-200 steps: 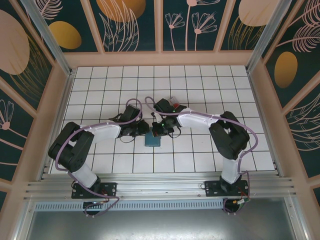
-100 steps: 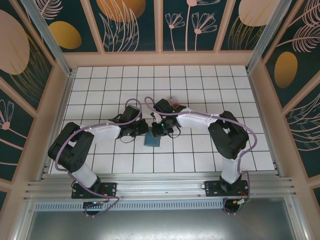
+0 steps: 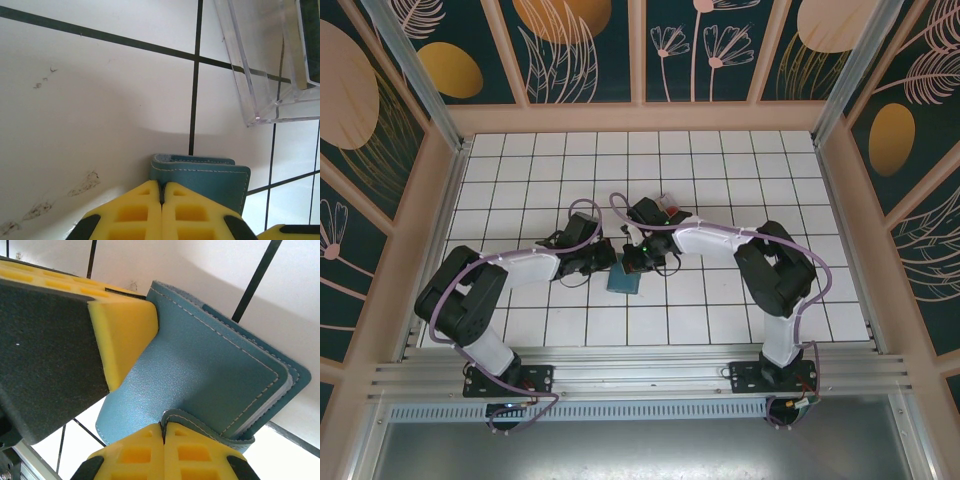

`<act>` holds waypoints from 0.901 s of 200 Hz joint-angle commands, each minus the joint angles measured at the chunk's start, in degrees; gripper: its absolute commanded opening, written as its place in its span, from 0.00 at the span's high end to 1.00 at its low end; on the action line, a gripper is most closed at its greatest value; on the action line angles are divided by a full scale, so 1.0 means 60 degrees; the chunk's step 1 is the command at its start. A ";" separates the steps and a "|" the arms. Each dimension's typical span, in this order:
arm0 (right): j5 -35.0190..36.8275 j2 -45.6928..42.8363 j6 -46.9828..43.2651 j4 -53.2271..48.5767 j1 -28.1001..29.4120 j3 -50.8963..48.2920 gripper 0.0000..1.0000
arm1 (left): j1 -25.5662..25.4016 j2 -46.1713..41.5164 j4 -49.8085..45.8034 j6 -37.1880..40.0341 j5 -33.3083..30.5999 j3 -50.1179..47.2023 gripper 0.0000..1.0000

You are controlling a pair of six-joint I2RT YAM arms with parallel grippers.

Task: Put the credit cards into the card holder

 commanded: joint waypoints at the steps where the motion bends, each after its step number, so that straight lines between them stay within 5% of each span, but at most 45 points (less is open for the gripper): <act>1: 0.0027 0.0485 0.0077 0.0301 0.0112 0.0310 1.00 | -0.0155 -0.0083 0.0055 -0.0297 0.0319 -0.0346 0.98; 180: 0.1889 0.2128 0.0044 -0.1675 0.1020 0.1687 1.00 | -0.0223 -0.0206 0.1045 -0.0785 0.0321 -0.1204 1.00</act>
